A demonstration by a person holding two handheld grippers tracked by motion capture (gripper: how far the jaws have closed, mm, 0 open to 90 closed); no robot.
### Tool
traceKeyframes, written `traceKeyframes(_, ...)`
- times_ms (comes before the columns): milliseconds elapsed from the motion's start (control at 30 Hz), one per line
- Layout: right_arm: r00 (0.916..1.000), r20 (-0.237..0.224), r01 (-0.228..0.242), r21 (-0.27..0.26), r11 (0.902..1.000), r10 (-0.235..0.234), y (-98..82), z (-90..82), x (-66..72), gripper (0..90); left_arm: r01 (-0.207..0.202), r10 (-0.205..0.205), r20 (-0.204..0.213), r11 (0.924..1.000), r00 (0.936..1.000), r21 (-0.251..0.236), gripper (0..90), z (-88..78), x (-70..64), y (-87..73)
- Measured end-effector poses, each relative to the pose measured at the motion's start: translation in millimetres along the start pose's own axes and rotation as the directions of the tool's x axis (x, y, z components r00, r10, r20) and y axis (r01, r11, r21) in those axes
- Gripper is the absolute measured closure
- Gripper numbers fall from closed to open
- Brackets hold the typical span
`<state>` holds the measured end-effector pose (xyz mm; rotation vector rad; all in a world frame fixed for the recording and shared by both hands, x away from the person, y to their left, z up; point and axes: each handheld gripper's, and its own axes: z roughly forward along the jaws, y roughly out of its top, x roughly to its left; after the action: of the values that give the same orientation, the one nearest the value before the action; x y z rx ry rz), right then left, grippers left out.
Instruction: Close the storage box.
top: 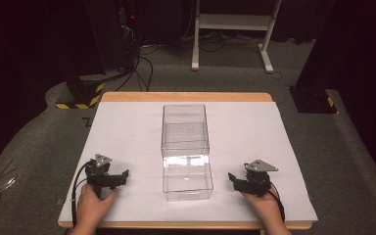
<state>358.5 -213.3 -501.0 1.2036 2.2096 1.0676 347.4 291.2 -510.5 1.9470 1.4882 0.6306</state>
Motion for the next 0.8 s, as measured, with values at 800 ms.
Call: traceKeyframes(800,0.9999,0.008,-0.011,-0.009,0.9999,0.011,-0.4,-0.9,-0.1,24.0,0.004,-0.004,0.008,1.0000,1.0000,0.001,0.5,0.1,0.7,0.1)
